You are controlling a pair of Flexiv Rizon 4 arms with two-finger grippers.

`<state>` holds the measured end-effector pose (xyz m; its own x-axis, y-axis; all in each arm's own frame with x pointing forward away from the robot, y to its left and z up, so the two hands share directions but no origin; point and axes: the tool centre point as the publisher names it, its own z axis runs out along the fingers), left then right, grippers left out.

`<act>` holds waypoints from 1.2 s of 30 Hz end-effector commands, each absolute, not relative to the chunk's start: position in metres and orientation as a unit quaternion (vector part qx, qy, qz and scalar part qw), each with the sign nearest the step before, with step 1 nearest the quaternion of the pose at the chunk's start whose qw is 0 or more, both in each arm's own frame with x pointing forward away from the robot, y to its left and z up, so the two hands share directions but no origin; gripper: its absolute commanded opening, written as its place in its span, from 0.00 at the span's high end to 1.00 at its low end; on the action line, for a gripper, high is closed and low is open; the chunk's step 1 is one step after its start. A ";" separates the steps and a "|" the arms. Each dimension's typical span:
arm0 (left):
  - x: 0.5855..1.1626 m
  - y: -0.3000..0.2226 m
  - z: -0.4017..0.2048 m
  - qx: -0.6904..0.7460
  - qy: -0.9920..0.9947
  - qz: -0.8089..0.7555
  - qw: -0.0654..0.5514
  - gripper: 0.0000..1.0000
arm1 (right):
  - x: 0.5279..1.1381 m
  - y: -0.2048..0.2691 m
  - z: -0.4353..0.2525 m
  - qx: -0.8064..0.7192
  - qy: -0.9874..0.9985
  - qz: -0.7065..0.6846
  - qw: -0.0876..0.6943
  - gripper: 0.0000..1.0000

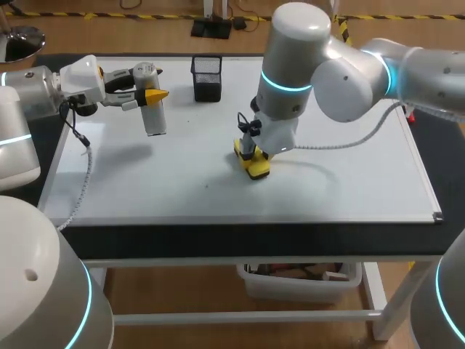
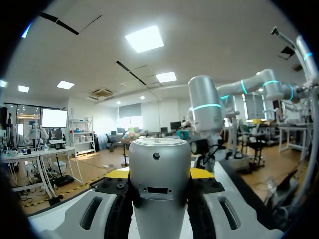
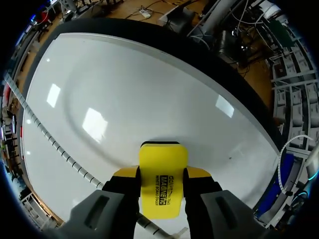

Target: Pick up the inspection probe, press it on each red-marked spot on the whiteboard one by one, put down the probe, pick up the eraser, and wipe off all the red marks.

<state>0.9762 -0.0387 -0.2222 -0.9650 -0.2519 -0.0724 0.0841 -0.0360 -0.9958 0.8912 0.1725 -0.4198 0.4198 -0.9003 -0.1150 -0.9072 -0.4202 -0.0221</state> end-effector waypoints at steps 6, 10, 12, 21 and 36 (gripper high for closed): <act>0.976 -0.039 -0.223 -0.060 0.683 -0.718 0.118 1.00 | 0.898 0.176 -0.428 -0.843 0.534 0.042 0.044 1.00; 0.976 -0.039 -0.223 -0.060 0.683 -0.718 0.118 1.00 | 0.901 0.169 -0.431 -0.840 0.540 0.040 0.042 1.00; 0.976 -0.039 -0.223 -0.060 0.683 -0.718 0.118 1.00 | 0.903 0.165 -0.432 -0.837 0.545 0.040 0.041 1.00; 0.976 -0.039 -0.223 -0.060 0.683 -0.718 0.118 1.00 | 0.916 0.137 -0.438 -0.820 0.571 0.035 0.035 1.00; 0.976 -0.039 -0.223 -0.060 0.683 -0.718 0.118 1.00 | 0.929 0.106 -0.444 -0.801 0.598 0.029 0.023 1.00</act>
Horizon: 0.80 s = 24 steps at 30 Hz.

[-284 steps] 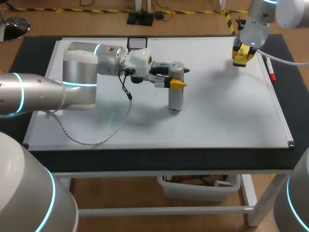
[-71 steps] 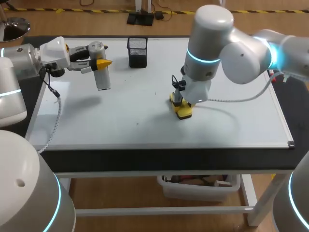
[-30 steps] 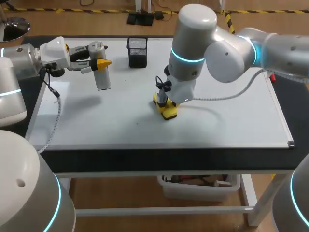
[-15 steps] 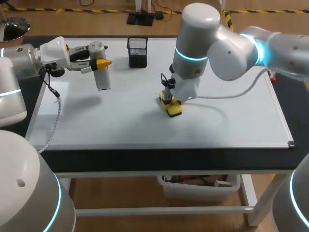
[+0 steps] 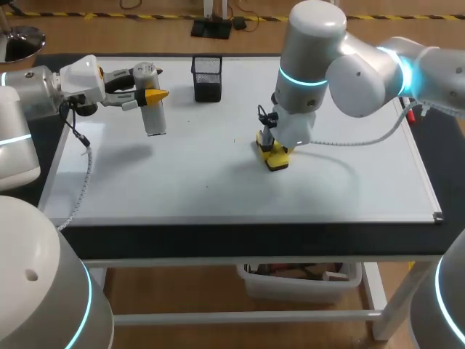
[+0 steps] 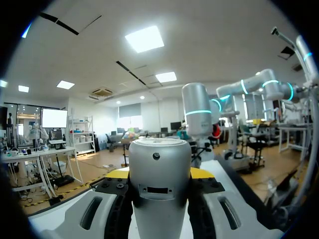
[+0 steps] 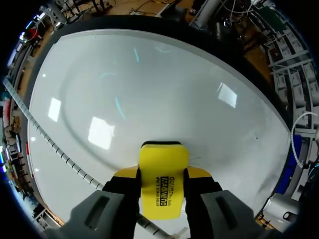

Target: Pick up the inspection probe, press it on each red-marked spot on the whiteboard one by one, put down the probe, pick up the eraser, and wipe off all the red marks.

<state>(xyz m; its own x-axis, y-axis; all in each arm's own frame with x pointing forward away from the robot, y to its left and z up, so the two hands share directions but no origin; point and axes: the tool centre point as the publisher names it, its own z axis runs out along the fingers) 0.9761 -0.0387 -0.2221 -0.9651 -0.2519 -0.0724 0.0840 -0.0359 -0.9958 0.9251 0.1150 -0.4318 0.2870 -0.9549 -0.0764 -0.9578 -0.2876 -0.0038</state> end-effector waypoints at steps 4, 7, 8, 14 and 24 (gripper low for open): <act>0.976 -0.039 -0.223 -0.060 0.683 -0.718 0.118 1.00 | 0.933 0.098 -0.440 -0.795 0.605 0.027 0.023 1.00; 0.976 -0.039 -0.223 -0.060 0.683 -0.718 0.118 1.00 | 0.936 0.092 -0.432 -0.793 0.608 0.028 0.020 1.00; 0.976 -0.039 -0.223 -0.060 0.683 -0.718 0.118 1.00 | 0.937 0.089 -0.428 -0.793 0.609 0.027 0.018 1.00; 0.976 -0.039 -0.223 -0.060 0.683 -0.718 0.118 1.00 | 0.950 0.068 -0.407 -0.789 0.613 0.027 0.012 1.00; 0.976 -0.039 -0.223 -0.060 0.683 -0.718 0.118 1.00 | 0.962 0.031 -0.383 -0.787 0.616 0.025 0.007 1.00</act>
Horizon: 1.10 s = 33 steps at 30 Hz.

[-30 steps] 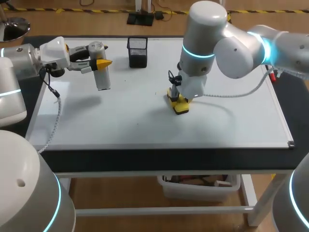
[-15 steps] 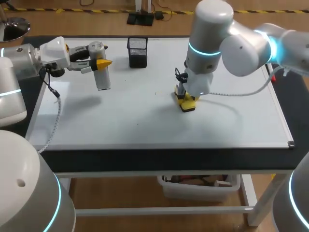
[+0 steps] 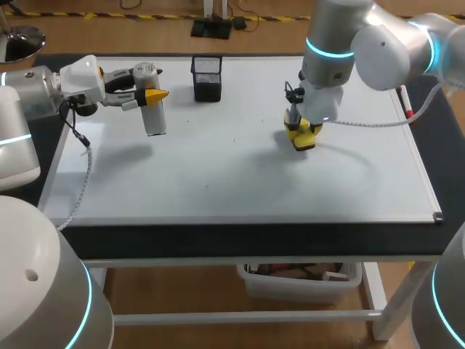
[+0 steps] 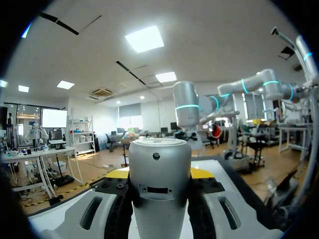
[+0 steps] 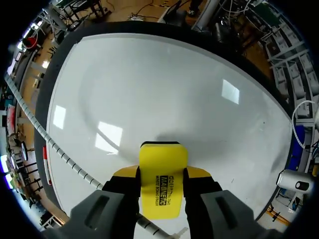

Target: Pick up the inspection probe, press it on each red-marked spot on the whiteboard one by one, put down the probe, pick up the eraser, and wipe off all the red marks.

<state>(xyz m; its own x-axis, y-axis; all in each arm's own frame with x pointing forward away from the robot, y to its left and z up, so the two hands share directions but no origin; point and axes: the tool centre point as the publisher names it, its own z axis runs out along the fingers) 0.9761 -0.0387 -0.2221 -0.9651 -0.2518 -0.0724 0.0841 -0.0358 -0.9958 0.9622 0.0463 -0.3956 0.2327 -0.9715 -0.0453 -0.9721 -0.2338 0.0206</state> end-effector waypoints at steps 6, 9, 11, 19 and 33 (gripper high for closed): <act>0.976 -0.039 -0.223 -0.060 0.683 -0.718 0.118 1.00 | 0.961 0.003 -0.370 -0.775 0.631 0.019 0.014 1.00; 0.976 -0.039 -0.223 -0.060 0.683 -0.718 0.118 1.00 | 0.959 -0.004 -0.368 -0.774 0.633 0.014 0.015 1.00; 0.976 -0.039 -0.223 -0.060 0.683 -0.718 0.118 1.00 | 0.959 -0.004 -0.368 -0.774 0.633 0.014 0.015 1.00; 0.976 -0.039 -0.223 -0.060 0.683 -0.718 0.118 1.00 | 0.959 -0.004 -0.368 -0.774 0.633 0.014 0.015 1.00; 0.976 -0.039 -0.223 -0.060 0.683 -0.718 0.118 1.00 | 1.024 0.019 -0.383 -0.773 0.633 0.023 0.035 1.00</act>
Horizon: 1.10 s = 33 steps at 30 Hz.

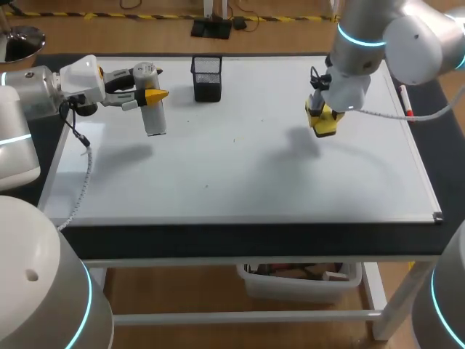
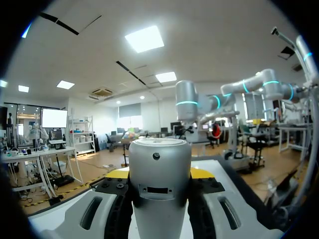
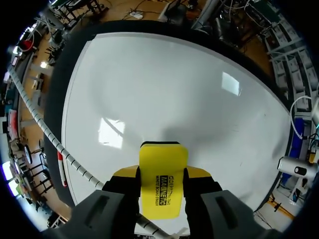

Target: Pick up the inspection probe, press it on each red-marked spot on the whiteboard one by one, put down the probe, pick up the eraser, and wipe off all the red marks.

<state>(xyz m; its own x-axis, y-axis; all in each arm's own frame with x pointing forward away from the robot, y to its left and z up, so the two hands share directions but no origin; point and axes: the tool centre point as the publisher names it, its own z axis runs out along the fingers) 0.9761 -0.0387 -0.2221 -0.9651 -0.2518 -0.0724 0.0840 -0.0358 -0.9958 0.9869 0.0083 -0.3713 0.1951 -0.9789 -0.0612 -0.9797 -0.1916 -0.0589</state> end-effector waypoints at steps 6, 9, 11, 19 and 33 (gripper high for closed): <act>0.976 -0.039 -0.223 -0.060 0.683 -0.718 0.118 1.00 | 1.066 0.035 -0.386 -0.779 0.625 0.032 0.040 1.00; 0.976 -0.039 -0.223 -0.060 0.683 -0.718 0.118 1.00 | 1.087 0.042 -0.389 -0.779 0.625 0.036 0.039 1.00; 0.976 -0.039 -0.223 -0.060 0.683 -0.718 0.118 1.00 | 1.099 0.046 -0.391 -0.777 0.628 0.031 0.035 1.00; 0.976 -0.039 -0.223 -0.060 0.683 -0.718 0.118 1.00 | 1.132 0.057 -0.397 -0.764 0.644 0.027 0.028 1.00; 0.976 -0.039 -0.223 -0.060 0.683 -0.718 0.118 1.00 | 1.160 0.059 -0.414 -0.730 0.683 0.032 0.017 1.00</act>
<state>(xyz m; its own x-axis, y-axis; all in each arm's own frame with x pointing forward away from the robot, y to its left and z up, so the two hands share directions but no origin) 0.9762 -0.0387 -0.2222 -0.9651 -0.2518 -0.0724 0.0841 -0.0358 -0.9958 1.1455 0.0570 -0.4095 0.0642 -0.9953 -0.0728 -0.9977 -0.0622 -0.0285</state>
